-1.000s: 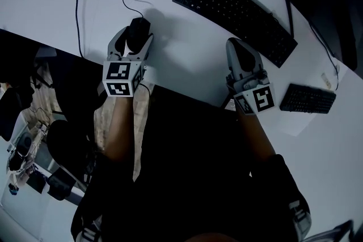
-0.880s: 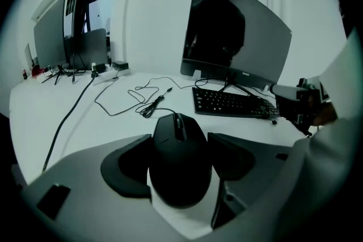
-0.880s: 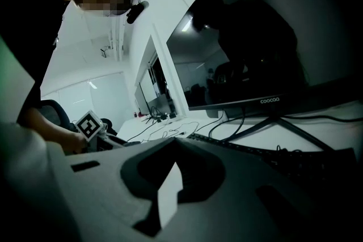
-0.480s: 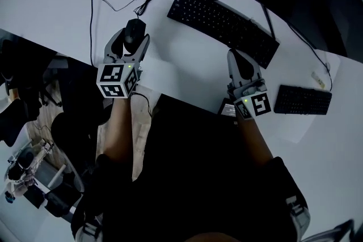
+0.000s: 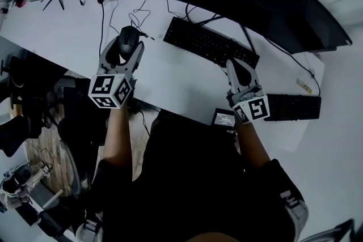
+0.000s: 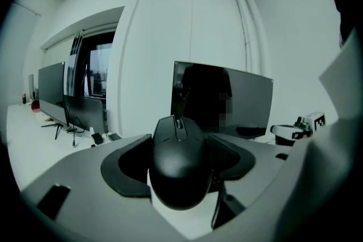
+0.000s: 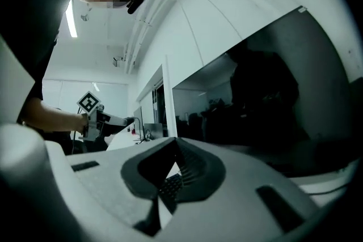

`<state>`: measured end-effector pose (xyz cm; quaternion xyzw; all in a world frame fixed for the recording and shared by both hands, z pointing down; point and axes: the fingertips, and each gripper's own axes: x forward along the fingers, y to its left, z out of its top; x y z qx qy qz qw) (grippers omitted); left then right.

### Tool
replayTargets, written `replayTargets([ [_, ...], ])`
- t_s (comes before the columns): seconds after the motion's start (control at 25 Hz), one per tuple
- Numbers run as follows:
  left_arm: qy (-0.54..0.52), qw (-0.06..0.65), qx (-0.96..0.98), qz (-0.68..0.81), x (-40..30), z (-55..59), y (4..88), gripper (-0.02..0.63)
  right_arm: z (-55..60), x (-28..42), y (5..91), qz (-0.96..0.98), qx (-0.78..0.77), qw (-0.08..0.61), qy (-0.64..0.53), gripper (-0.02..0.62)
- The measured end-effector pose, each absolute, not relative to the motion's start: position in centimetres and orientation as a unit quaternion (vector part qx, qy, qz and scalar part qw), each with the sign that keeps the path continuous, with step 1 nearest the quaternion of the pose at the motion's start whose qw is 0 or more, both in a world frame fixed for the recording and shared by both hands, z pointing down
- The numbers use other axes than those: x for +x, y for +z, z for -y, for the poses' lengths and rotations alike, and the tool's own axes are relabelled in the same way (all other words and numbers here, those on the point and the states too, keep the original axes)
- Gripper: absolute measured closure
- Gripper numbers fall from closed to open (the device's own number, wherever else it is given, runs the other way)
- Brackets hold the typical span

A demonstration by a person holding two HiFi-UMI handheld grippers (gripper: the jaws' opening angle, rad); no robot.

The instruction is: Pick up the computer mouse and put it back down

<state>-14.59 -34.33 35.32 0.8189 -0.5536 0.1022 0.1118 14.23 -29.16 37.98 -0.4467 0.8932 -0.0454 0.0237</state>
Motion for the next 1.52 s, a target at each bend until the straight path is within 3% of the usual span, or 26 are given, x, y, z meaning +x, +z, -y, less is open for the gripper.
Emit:
replayTargets([
  [0.36,0.01,0.014,0.835,0.55,-13.8,31.0,23.5,0.307,28.0,14.2,33.1,-0.899,-0.437,0.038,0.014,0.592],
  [0.92,-0.084,-0.08,0.834,0.539,-12.9,26.6,14.4,0.307,28.1,15.0,29.6,-0.89,-0.449,0.064,0.037,0.592],
  [1.52,-0.139,-0.029,0.843,0.52,-12.8,25.9,17.7,0.307,28.1,16.7,29.0,-0.884,-0.46,0.076,0.023,0.592],
])
